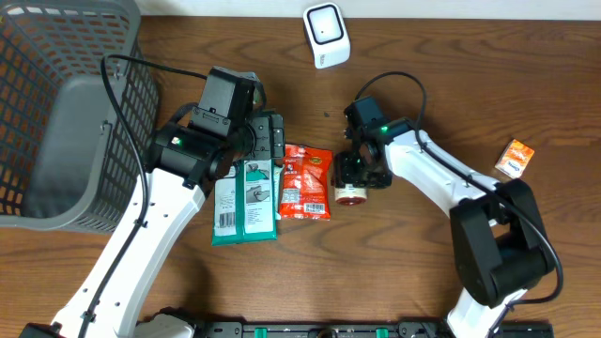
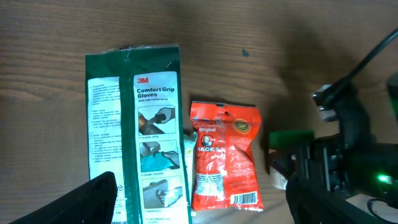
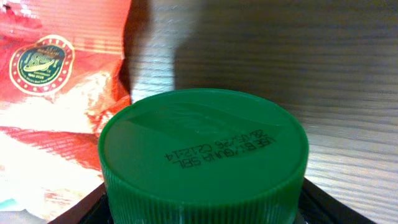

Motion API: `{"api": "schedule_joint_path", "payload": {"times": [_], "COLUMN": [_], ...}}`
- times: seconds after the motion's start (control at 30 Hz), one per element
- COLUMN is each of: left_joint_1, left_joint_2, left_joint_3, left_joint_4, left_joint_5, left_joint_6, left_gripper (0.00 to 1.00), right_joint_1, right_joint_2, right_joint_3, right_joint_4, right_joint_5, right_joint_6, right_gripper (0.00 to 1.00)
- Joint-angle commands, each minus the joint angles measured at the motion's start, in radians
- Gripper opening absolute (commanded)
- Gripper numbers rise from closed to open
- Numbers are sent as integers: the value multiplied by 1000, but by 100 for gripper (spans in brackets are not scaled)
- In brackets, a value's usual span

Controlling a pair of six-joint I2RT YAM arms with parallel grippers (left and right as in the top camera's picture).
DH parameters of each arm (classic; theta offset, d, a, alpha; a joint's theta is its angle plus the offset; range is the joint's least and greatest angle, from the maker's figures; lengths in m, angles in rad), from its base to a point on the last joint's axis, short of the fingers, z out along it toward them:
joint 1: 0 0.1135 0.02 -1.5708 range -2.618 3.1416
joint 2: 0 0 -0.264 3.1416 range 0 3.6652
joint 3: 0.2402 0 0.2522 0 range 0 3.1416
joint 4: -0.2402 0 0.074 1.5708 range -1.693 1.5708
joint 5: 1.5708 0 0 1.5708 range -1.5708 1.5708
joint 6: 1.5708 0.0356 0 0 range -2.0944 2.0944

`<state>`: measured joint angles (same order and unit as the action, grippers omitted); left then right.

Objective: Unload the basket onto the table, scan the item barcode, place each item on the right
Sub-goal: 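Lift the green-lidded jar by its lid with the right gripper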

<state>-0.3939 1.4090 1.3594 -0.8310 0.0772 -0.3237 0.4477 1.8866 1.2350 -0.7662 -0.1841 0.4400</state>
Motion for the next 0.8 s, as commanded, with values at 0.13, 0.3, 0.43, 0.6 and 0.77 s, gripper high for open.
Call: {"api": "schedule_joint_path", "payload": {"times": [0.13,0.3,0.43,0.6,0.77], "left_joint_1": [0,0,0,0,0], "left_joint_2": [3,3,3,3,3], "left_joint_3": [17,17,17,17,17], "left_joint_4": [-1,-1,-1,-1,-1], "left_joint_5": [5,5,5,5,5], "left_joint_6": [9,9,9,9,9], "left_gripper": [87,87,87,87,87], "right_joint_1": [5,5,5,9,21], "right_joint_2": [-78,-78,-78,-78,-78], "right_joint_3": [12,12,12,12,8], "right_joint_4": [-8,9,58,118,228], "right_joint_5": [148,192,227,341,459], "right_joint_6": [-27,-39,-74,-73,-71], "right_gripper": [52,52,53,46,49]}}
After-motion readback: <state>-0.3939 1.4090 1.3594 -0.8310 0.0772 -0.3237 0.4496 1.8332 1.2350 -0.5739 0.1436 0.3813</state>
